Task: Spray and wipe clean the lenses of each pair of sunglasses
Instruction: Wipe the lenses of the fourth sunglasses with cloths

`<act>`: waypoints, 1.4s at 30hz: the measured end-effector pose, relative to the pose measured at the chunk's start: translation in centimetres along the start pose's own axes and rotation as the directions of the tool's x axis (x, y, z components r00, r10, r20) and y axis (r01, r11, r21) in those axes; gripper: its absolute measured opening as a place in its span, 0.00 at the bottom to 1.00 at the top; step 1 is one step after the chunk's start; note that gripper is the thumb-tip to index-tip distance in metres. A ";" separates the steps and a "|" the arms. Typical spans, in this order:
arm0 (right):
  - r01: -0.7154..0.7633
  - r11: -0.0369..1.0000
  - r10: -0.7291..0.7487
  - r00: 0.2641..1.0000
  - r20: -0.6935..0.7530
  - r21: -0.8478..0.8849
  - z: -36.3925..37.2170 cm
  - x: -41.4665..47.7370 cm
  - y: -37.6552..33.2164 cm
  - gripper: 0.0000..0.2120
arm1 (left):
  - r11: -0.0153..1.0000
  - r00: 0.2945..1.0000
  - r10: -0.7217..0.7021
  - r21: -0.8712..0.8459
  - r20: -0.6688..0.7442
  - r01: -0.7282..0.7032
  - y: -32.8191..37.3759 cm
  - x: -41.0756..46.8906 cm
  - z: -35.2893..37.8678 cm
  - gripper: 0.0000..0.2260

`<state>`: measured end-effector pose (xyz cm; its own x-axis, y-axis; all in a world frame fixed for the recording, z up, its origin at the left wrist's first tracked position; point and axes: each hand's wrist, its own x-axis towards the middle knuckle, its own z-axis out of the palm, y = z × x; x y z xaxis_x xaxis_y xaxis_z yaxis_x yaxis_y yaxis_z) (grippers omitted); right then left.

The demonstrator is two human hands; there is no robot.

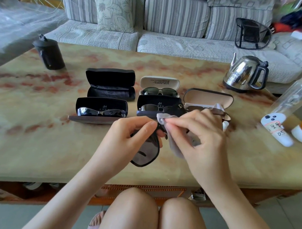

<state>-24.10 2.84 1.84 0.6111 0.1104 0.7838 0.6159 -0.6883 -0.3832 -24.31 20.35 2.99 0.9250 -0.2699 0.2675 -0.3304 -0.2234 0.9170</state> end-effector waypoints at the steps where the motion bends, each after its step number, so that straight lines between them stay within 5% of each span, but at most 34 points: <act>1: 0.002 1.000 -0.002 1.000 -0.008 -0.009 -0.2 0.0 0.4 0.05 | 1.000 1.000 -0.004 -0.010 -0.001 0.004 0.0 0.0 0.0 0.15; 12: -0.146 0.985 0.153 0.985 -0.075 0.090 -0.6 0.2 2.2 0.04 | 0.999 1.000 -0.027 -0.024 -0.006 0.026 -0.1 0.2 0.2 0.15; 17: -0.040 0.998 0.040 0.999 0.000 0.057 0.0 -0.9 0.6 0.07 | 1.000 1.000 -0.018 -0.025 -0.014 0.018 -0.3 0.2 0.1 0.15; 21: -0.163 0.981 0.172 0.981 -0.087 0.101 -0.8 -0.1 2.1 0.03 | 1.000 1.000 -0.016 -0.020 -0.012 0.015 -0.2 0.2 0.2 0.16; 25: -0.040 0.998 0.040 0.999 -0.001 0.054 0.2 -1.9 0.1 0.06 | 1.000 1.000 -0.021 -0.023 -0.023 0.020 -0.5 0.2 0.1 0.15; 30: -0.168 0.979 0.179 0.979 -0.095 0.115 -1.1 -0.9 1.7 0.04 | 0.999 1.000 -0.010 -0.048 -0.022 0.009 -0.2 0.1 0.2 0.15; 34: -0.056 0.995 0.058 0.998 -0.018 0.086 -0.2 -2.1 0.2 0.06 | 0.999 1.000 -0.003 -0.045 -0.027 0.002 -0.5 0.1 0.2 0.16; 38: -0.184 0.971 0.202 0.973 -0.114 0.153 -1.0 -1.1 1.6 0.03 | 0.999 1.000 -0.001 -0.049 -0.021 0.000 -0.4 0.1 0.3 0.15; 42: -0.078 0.992 0.082 0.996 -0.043 0.096 0.3 -2.2 -0.2 0.07 | 0.998 0.999 0.006 -0.066 -0.036 -0.008 -0.3 0.1 0.4 0.15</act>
<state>-25.42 2.92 0.08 0.6377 0.0222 0.7699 0.6114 -0.6225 -0.4885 -24.20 20.04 2.65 0.9291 -0.2377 0.2833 -0.3250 -0.1592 0.9322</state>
